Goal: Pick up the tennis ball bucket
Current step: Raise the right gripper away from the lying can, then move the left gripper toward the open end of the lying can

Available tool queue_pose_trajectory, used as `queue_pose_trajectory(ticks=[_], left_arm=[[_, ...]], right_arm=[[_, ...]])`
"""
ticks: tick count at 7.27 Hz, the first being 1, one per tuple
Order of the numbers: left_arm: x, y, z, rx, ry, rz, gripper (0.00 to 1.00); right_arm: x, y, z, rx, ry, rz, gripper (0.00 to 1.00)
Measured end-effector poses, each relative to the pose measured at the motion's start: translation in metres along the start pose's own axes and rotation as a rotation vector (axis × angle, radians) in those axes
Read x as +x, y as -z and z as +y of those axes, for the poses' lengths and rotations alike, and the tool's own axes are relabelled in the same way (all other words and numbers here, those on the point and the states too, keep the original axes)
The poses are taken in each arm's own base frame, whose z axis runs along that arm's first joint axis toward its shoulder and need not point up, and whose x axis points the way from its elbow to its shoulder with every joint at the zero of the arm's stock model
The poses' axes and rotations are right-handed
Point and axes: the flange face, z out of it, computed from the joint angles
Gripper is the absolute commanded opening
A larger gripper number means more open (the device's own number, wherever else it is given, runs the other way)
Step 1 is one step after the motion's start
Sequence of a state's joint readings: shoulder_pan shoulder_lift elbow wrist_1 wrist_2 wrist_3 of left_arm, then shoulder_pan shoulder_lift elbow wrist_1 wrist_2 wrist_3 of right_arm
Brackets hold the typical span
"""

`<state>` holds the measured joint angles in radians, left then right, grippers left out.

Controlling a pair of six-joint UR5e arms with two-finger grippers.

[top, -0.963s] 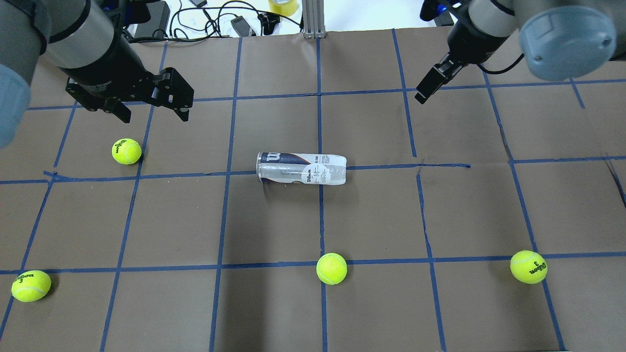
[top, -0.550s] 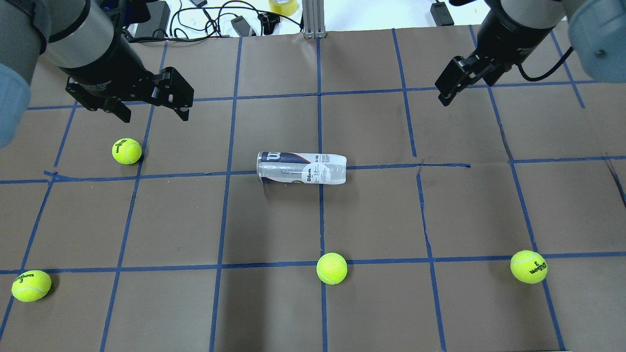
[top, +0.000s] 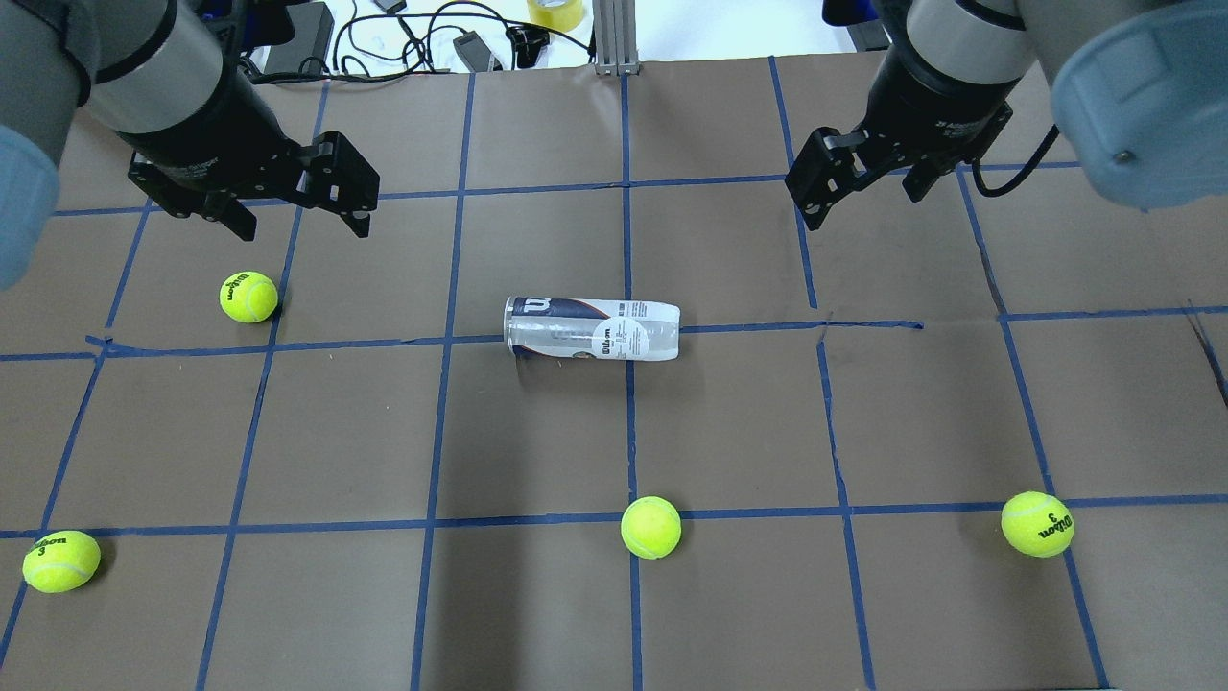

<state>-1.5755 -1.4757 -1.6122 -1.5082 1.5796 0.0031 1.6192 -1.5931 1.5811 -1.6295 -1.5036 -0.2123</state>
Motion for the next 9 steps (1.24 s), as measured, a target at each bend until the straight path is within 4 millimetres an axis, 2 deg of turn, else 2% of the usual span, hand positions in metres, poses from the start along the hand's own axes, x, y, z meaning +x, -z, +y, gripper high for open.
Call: queue_pose_trajectory(ticks=[6,9], left_arm=[[0.001,-0.001,0.0,-0.001,-0.002,0.0,1.0],[0.001,-0.012,-0.003,-0.024,-0.012,0.009,1.0]], right_arm=[[0.006,0.01,0.012,-0.006,-0.163,0.068,1.0],[0.006,0.009,0.012,-0.007,-0.167,0.069,1.0]])
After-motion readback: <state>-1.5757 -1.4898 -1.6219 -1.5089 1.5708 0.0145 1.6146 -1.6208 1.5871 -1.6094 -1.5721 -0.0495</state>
